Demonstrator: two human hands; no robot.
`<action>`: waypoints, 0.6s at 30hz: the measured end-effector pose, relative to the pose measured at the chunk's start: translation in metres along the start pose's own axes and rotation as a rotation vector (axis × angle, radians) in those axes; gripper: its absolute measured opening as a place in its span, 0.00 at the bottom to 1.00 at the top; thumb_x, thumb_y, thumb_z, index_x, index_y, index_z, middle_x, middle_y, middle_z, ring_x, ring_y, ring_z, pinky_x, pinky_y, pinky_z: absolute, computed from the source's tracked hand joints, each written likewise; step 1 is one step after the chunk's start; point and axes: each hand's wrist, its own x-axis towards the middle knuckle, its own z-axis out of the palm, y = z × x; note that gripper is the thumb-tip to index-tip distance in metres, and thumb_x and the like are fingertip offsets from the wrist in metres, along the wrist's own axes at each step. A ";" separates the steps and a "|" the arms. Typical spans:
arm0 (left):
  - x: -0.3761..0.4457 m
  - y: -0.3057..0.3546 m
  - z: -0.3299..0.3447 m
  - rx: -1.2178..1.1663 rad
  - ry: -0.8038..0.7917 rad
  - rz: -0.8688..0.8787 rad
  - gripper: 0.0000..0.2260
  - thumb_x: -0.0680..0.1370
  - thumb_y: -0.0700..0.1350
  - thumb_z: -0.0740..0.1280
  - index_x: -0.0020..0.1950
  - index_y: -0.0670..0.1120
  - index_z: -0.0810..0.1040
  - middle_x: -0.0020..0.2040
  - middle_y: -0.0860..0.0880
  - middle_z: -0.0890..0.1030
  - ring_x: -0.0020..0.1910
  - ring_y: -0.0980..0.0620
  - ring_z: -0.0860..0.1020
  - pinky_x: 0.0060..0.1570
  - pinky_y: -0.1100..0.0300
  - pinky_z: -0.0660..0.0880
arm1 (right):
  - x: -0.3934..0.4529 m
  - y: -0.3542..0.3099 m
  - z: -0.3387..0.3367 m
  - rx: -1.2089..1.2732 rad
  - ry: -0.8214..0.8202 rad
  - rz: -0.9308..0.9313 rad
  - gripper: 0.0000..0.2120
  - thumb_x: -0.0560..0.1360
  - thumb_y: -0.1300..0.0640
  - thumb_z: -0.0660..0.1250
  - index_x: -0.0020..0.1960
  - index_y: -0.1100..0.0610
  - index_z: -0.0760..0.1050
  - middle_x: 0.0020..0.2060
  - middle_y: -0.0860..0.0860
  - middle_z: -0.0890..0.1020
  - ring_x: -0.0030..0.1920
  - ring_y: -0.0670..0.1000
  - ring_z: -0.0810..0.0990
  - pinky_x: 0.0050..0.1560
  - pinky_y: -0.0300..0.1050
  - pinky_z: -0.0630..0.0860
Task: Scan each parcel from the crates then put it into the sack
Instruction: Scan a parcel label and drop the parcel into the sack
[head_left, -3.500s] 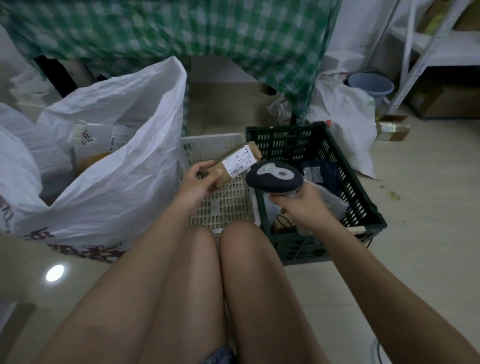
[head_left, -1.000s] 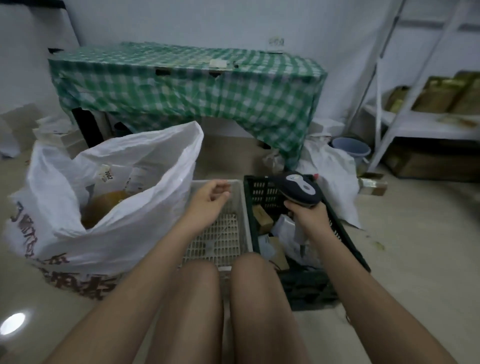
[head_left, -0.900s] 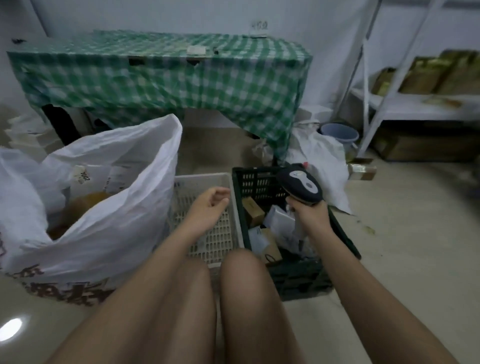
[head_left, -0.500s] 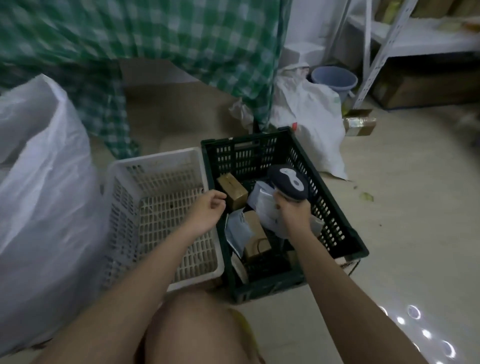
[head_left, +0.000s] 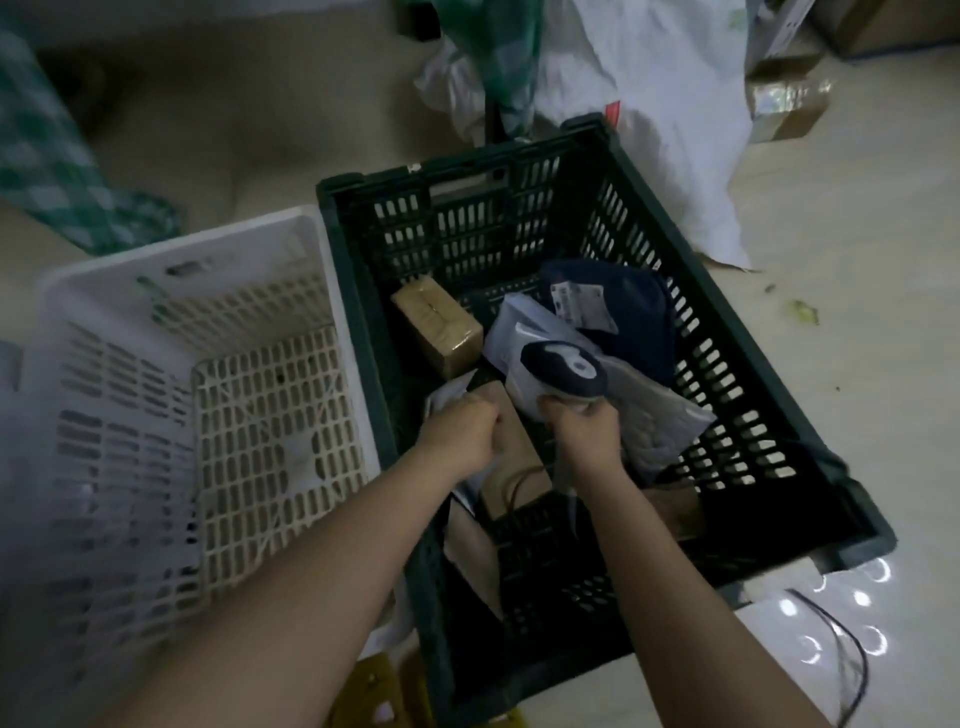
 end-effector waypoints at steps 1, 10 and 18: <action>0.008 0.000 0.004 0.096 -0.027 -0.008 0.19 0.81 0.42 0.62 0.72 0.41 0.68 0.72 0.42 0.66 0.70 0.44 0.65 0.65 0.55 0.65 | 0.004 0.001 0.001 0.016 -0.004 0.005 0.13 0.75 0.65 0.68 0.59 0.60 0.74 0.44 0.50 0.78 0.47 0.50 0.77 0.34 0.34 0.71; 0.034 0.010 0.007 0.519 -0.023 0.041 0.14 0.80 0.42 0.61 0.64 0.41 0.74 0.67 0.41 0.71 0.68 0.42 0.67 0.66 0.54 0.63 | 0.017 0.007 -0.003 0.084 -0.037 -0.006 0.13 0.73 0.67 0.69 0.57 0.60 0.75 0.41 0.48 0.79 0.39 0.42 0.76 0.28 0.26 0.72; -0.033 0.008 -0.056 0.127 0.494 0.230 0.04 0.80 0.41 0.60 0.49 0.45 0.75 0.50 0.43 0.78 0.55 0.42 0.73 0.53 0.53 0.67 | -0.004 -0.004 -0.006 0.119 -0.077 -0.026 0.08 0.73 0.62 0.72 0.50 0.55 0.76 0.44 0.51 0.81 0.42 0.48 0.80 0.38 0.40 0.76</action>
